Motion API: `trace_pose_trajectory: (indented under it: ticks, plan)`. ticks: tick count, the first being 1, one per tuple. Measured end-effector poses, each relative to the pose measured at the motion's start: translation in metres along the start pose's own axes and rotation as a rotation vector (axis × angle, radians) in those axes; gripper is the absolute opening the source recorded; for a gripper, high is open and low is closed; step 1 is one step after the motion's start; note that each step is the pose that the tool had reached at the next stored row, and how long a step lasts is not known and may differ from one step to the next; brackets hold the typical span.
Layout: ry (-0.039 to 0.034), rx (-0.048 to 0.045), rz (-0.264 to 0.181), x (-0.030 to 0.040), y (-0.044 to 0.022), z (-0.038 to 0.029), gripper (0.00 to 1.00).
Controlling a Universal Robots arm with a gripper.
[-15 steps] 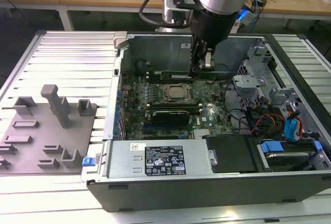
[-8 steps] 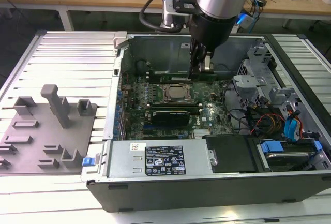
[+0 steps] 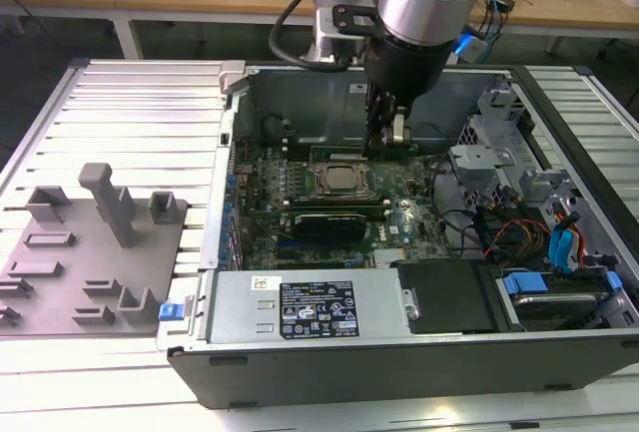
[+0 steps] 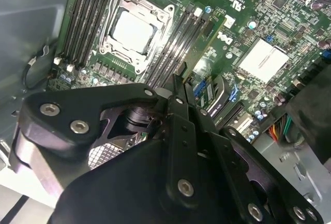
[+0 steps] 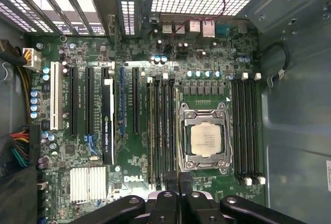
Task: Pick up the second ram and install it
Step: 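Insert the second ram into the second slot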
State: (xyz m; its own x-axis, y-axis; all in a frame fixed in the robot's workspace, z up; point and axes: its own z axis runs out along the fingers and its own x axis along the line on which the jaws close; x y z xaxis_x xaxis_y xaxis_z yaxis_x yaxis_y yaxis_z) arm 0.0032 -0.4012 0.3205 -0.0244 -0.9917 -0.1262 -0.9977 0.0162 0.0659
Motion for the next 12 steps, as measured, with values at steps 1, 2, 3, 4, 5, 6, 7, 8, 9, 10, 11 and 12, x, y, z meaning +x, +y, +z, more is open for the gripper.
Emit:
trace_pose_trajectory:
  ticks: [1, 2, 3, 4, 5, 6, 7, 8, 9, 10, 11, 12]
  plan:
    - [0.0000, 0.0000, 0.000, 0.0002, -0.0001, 0.0012, 0.12]
    - [0.0000, 0.0000, 0.000, 0.0003, -0.0002, 0.0023, 0.12]
    - [0.0000, 0.0000, 0.000, 0.0005, -0.0003, 0.0036, 0.12]
    - [0.0001, 0.0000, 0.000, 0.0006, -0.0003, 0.0046, 0.12]
    - [0.0001, -0.0001, 0.000, 0.0007, -0.0004, 0.0051, 0.12]
    - [0.0000, 0.0000, 0.000, 0.0007, -0.0004, 0.0057, 0.12]
    - [0.0000, 0.0000, 0.000, 0.0008, -0.0005, 0.0065, 0.12]
    - [0.0000, 0.0000, 0.000, 0.0010, -0.0005, 0.0078, 0.12]
    - [0.0001, 0.0000, 0.000, 0.0011, -0.0006, 0.0089, 0.12]
    - [0.0000, 0.0000, 0.000, 0.0013, -0.0007, 0.0099, 0.12]
    - [0.0000, 0.0000, 0.000, 0.0015, -0.0008, 0.0118, 0.12]
    - [0.0000, 0.0000, 0.000, 0.0017, -0.0009, 0.0134, 0.12]
